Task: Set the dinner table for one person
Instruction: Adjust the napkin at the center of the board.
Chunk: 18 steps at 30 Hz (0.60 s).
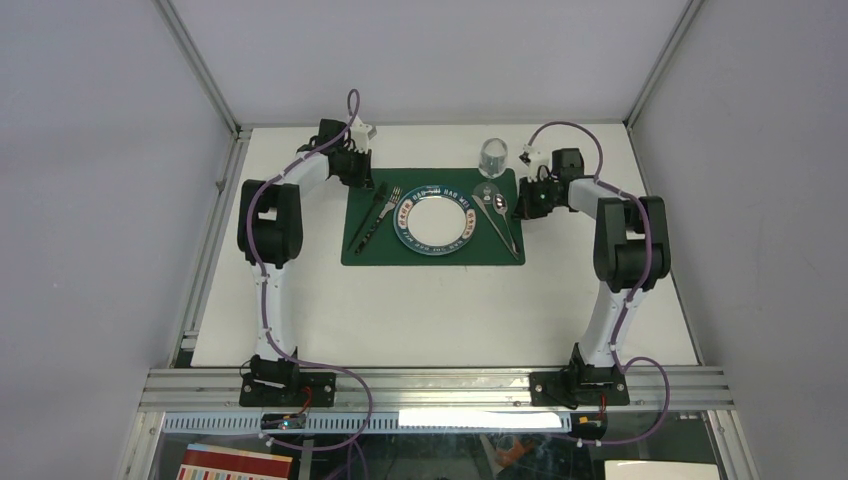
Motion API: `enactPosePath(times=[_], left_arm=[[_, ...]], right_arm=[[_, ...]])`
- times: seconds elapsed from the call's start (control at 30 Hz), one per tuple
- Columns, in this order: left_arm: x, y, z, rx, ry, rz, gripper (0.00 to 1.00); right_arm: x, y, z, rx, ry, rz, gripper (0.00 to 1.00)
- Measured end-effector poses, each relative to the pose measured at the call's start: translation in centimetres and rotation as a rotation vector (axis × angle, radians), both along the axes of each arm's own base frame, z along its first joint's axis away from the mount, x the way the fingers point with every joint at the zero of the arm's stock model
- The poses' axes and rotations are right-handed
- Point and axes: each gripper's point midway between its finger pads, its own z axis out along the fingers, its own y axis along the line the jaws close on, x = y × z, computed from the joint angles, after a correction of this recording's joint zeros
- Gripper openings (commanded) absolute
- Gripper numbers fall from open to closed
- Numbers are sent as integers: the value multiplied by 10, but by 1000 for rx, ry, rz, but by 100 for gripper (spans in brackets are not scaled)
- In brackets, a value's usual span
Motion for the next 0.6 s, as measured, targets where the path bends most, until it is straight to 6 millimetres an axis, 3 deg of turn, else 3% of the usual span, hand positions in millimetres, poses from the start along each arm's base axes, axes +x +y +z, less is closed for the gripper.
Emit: enactPosePath(times=[0.03, 0.1, 0.13, 0.17, 0.27, 0.3, 0.43, 0.6], left_arm=[[0, 0, 0, 0, -1, 0, 0], [0, 0, 1, 0, -2, -1, 21], [0, -1, 2, 2, -4, -2, 26], [-1, -2, 3, 4, -5, -4, 27], [-5, 0, 17, 14, -13, -3, 49], [-5, 1, 28, 15, -28, 1, 51], [-5, 2, 96, 1, -147, 4, 53], [-18, 5, 221, -35, -399, 3, 45]], right_arm=[[-1, 0, 0, 0, -1, 1, 9], [-4, 0, 1, -5, -1, 0, 21], [-6, 0, 2, -6, 2, 0, 25], [-8, 0, 4, -11, 6, 0, 28], [-14, -3, 9, -33, 17, -3, 30], [-15, -4, 11, -38, 16, -5, 31], [-17, -4, 21, -53, 2, -2, 31], [-21, 4, 22, -93, -5, 21, 33]])
